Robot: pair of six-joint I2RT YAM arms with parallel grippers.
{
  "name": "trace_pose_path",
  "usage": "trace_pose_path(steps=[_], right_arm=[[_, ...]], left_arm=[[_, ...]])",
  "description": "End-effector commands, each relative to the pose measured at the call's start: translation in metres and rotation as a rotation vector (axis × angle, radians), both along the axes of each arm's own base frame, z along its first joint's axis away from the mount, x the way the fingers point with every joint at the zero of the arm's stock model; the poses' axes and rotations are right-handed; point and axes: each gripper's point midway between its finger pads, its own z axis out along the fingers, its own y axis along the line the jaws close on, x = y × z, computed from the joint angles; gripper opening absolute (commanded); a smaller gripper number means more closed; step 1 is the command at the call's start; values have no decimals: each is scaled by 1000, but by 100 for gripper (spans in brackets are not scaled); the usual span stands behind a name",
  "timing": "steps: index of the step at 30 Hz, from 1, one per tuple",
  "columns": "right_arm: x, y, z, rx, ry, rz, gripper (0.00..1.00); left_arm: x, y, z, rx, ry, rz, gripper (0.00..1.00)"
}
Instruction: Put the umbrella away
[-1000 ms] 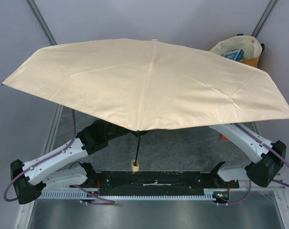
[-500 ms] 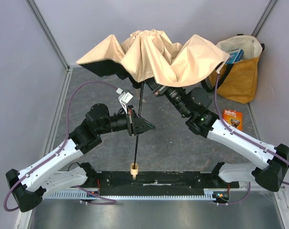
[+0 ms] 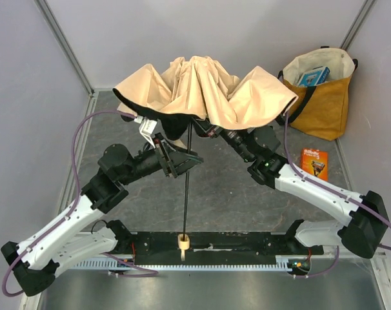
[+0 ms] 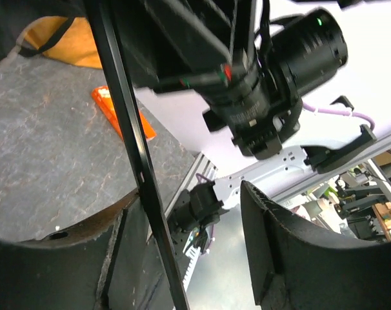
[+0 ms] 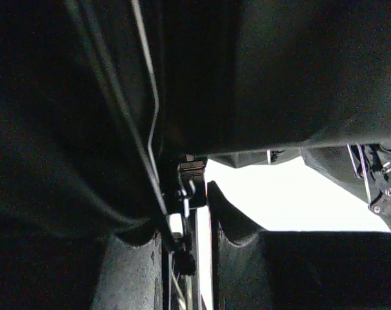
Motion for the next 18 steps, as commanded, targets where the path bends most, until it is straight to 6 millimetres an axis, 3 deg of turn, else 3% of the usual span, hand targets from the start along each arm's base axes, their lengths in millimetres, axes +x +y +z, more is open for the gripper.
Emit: trace_pose_path(steps=[1, 7, 12, 18], right_arm=[[3, -19, 62, 188, -114, 18, 0], [26, -21, 66, 208, -140, -22, 0], [36, -18, 65, 200, -148, -44, 0], [44, -16, 68, 146, -152, -66, 0]], left_arm=[[-14, 18, -30, 25, 95, 24, 64], [-39, 21, -96, 37, 263, -61, 63], [-41, 17, -109, 24, 293, -83, 59], [-24, 12, -107, 75, 256, -29, 12]])
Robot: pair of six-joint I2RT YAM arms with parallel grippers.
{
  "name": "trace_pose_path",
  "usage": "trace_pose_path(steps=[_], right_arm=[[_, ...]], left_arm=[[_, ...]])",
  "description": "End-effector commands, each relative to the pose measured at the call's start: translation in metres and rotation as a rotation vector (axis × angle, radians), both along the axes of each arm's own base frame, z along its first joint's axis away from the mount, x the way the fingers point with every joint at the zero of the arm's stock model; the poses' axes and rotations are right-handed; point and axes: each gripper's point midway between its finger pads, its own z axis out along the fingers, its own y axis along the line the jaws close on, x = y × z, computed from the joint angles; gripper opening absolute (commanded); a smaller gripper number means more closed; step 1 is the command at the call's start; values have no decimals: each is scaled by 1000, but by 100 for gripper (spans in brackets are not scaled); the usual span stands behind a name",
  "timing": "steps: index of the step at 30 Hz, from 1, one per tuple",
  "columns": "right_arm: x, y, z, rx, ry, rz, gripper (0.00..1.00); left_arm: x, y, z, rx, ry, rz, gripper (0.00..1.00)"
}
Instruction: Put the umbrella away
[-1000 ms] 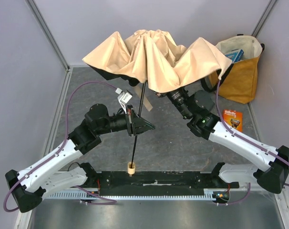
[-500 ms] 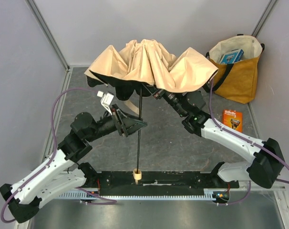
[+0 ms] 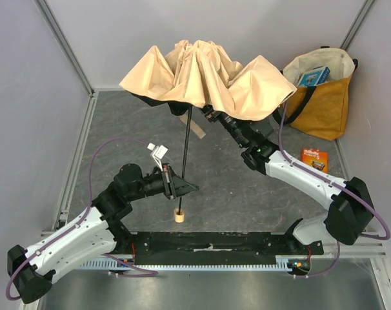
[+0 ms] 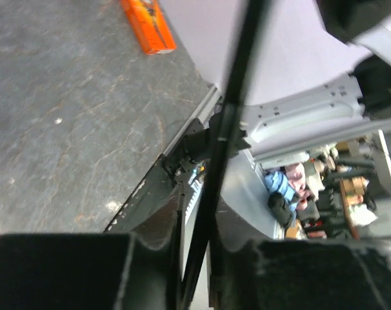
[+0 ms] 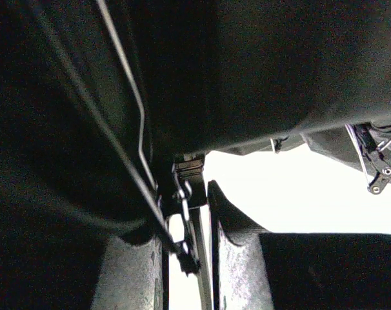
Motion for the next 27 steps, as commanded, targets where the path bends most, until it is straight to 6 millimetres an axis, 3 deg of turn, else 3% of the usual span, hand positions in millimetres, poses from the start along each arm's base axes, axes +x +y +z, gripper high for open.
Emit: trace_pose_path(steps=[1, 4, 7, 9, 12, 19, 22, 26, 27], right_arm=[[-11, -15, 61, 67, -130, -21, 0], [-15, -10, 37, 29, -82, 3, 0], [-41, 6, -6, -17, -11, 55, 0], [-68, 17, -28, -19, 18, 92, 0], [-98, 24, -45, -8, 39, 137, 0], [-118, 21, -80, -27, 98, 165, 0], [-100, 6, -77, -70, 80, 95, 0], [-84, -6, -50, -40, 1, 94, 0], [-81, -7, -48, -39, -10, 93, 0]], left_arm=[[14, -4, 32, -25, -88, 40, 3], [34, 1, 59, -27, -169, 125, 2], [59, 5, 97, -66, -268, 209, 2], [74, 4, 111, -67, -303, 243, 2], [97, 2, 113, -37, -308, 275, 2], [108, -5, 132, -165, -316, 219, 2], [103, -7, 123, -165, -298, 189, 2], [90, -6, 96, -169, -245, 155, 2], [86, -6, 88, -160, -227, 137, 6]])
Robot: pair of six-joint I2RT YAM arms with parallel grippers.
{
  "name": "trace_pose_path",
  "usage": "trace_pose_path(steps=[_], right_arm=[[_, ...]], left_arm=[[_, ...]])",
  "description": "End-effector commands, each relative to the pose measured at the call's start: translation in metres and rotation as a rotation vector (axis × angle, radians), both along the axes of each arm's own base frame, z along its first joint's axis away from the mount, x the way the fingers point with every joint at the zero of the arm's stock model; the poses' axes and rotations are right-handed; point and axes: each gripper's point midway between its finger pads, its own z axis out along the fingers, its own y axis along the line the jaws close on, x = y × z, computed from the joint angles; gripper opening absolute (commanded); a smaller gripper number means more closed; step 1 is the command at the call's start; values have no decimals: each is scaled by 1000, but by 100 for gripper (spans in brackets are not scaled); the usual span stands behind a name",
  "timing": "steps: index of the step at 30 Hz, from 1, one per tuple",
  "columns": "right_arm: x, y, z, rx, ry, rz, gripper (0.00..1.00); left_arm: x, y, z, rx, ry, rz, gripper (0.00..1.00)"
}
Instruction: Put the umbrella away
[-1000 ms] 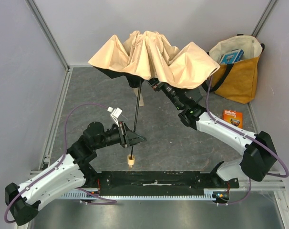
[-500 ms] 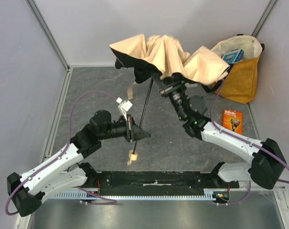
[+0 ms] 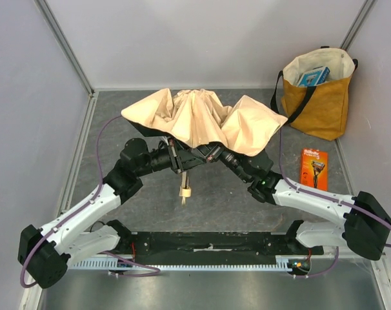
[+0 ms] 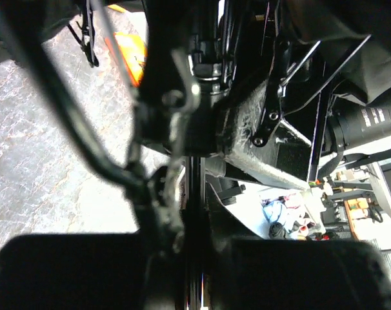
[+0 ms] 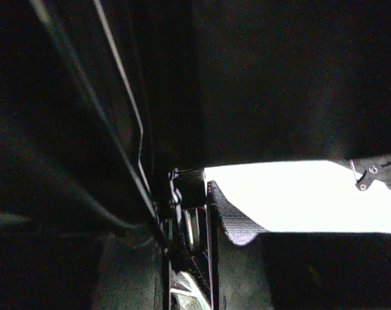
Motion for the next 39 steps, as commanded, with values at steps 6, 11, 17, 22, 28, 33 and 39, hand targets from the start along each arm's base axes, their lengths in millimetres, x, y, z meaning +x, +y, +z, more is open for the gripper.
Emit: trace_pose_path(steps=[6, 11, 17, 22, 28, 33, 39], right_arm=[[31, -26, 47, -2, -250, 45, 0], [48, -46, 67, -65, -406, 93, 0], [34, -67, 81, -115, -642, 257, 0], [1, -81, 64, -205, -809, 374, 0], [-13, -89, 48, -240, -837, 345, 0], [-30, -92, 53, -224, -866, 375, 0], [-43, -94, 55, -207, -858, 422, 0]], left_arm=[[-27, 30, -24, -27, -69, -3, 76], [-60, 53, -59, 58, -62, -20, 62], [-71, 87, -22, 70, -200, 119, 57], [-52, 144, 64, 87, -361, 461, 67], [-31, 153, 107, 93, -325, 572, 94], [-27, 103, 105, 53, -277, 360, 89], [-25, 96, 103, 35, -305, 335, 75]])
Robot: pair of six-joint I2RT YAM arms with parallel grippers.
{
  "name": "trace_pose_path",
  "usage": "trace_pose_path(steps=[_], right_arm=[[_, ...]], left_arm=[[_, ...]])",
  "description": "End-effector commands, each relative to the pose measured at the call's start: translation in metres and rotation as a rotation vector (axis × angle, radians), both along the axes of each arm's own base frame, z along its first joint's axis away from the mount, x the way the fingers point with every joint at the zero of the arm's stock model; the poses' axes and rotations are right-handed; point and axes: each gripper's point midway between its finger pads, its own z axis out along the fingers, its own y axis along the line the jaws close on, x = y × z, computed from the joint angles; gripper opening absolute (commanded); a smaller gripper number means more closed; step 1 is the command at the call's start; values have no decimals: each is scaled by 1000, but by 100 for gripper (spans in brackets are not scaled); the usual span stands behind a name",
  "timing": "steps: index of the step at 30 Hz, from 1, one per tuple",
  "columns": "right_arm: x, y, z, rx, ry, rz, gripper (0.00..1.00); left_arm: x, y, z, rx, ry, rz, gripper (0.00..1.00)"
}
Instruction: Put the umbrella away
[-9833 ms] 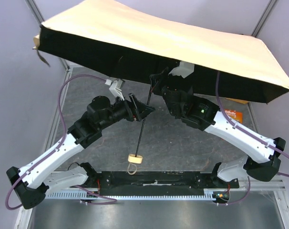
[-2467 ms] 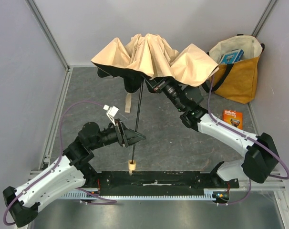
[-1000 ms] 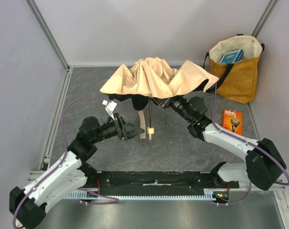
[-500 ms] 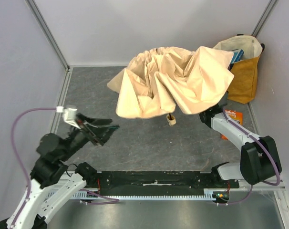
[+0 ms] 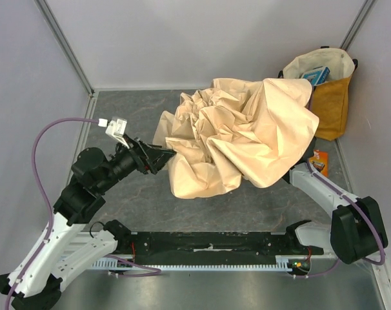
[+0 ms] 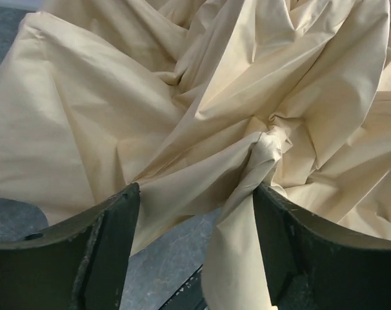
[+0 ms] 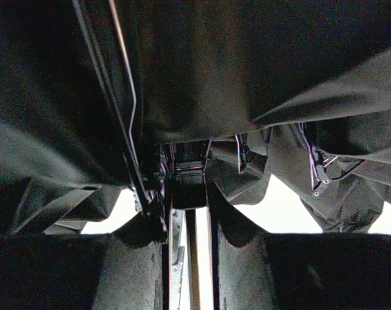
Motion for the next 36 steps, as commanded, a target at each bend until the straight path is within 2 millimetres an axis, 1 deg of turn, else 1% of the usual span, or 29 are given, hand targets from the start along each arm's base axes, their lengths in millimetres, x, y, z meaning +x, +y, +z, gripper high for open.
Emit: trace_pose_path(steps=[1, 3, 6, 7, 8, 10, 11, 14, 15, 17, 19, 20, 21, 22, 23, 24, 25, 26, 27, 28, 29, 30, 31, 32, 33, 34, 36], right_arm=[[-26, -9, 29, 55, -141, 24, 0], [-29, -10, 27, 53, -132, 29, 0], [-30, -9, 19, 51, -98, 34, 0], [-32, -8, 17, 61, -93, 43, 0], [-34, -6, 16, 73, -80, 55, 0], [-41, 1, 14, 97, -71, 94, 0], [-48, 5, 15, 115, -72, 122, 0], [-53, 12, 8, 139, -35, 165, 0], [-53, 13, 6, 146, -23, 170, 0], [-57, 15, 2, 150, -9, 186, 0], [-56, 15, 0, 157, 1, 180, 0], [-55, 15, 0, 161, 7, 174, 0], [-55, 14, 1, 164, 5, 170, 0], [-52, 13, 2, 168, 12, 160, 0], [-49, 11, 3, 175, 20, 150, 0], [-47, 9, 4, 180, 22, 144, 0], [-46, 8, 5, 186, 19, 139, 0], [-47, 6, 7, 192, 18, 144, 0], [-49, 4, 10, 200, 14, 151, 0], [-52, 2, 13, 207, 10, 164, 0], [-57, 1, 14, 209, 13, 186, 0], [-59, 1, 16, 204, 4, 194, 0], [-63, -1, 19, 200, -11, 203, 0], [-67, -2, 20, 197, -20, 209, 0], [-71, -4, 23, 195, -31, 214, 0], [-74, -5, 25, 192, -30, 222, 0], [-83, -8, 28, 176, -44, 249, 0]], left_arm=[[-15, -10, 26, -72, -83, -102, 72], [-21, -26, 28, -92, -98, -203, 62], [-44, -52, 50, -191, -183, -439, 52], [-50, -59, 63, -241, -225, -505, 48], [-52, -66, 67, -268, -226, -556, 46], [-43, -78, 70, -290, -192, -593, 40], [-42, -84, 75, -294, -200, -612, 38], [-39, -99, 86, -310, -222, -636, 37], [-40, -104, 86, -305, -228, -645, 37], [-35, -108, 83, -289, -219, -621, 37], [-32, -104, 78, -259, -218, -582, 37], [-33, -100, 76, -239, -216, -564, 38], [-35, -94, 76, -224, -233, -540, 43], [-35, -88, 69, -187, -238, -509, 49], [-37, -79, 66, -164, -244, -472, 55], [-32, -69, 61, -140, -248, -399, 62], [-33, -56, 55, -114, -240, -340, 67], [-35, -39, 52, -102, -246, -268, 70], [-30, -25, 44, -86, -233, -185, 73], [-29, -10, 36, -73, -218, -111, 73], [-23, 7, 21, -51, -179, -15, 68], [-20, 22, 11, -40, -158, 62, 65], [-14, 41, 1, -37, -133, 168, 58], [-9, 57, -15, -16, -87, 259, 54], [-9, 70, -25, -11, -59, 315, 56], [-10, 75, -28, -13, -59, 336, 59], [-10, 77, -33, -17, -53, 342, 69]])
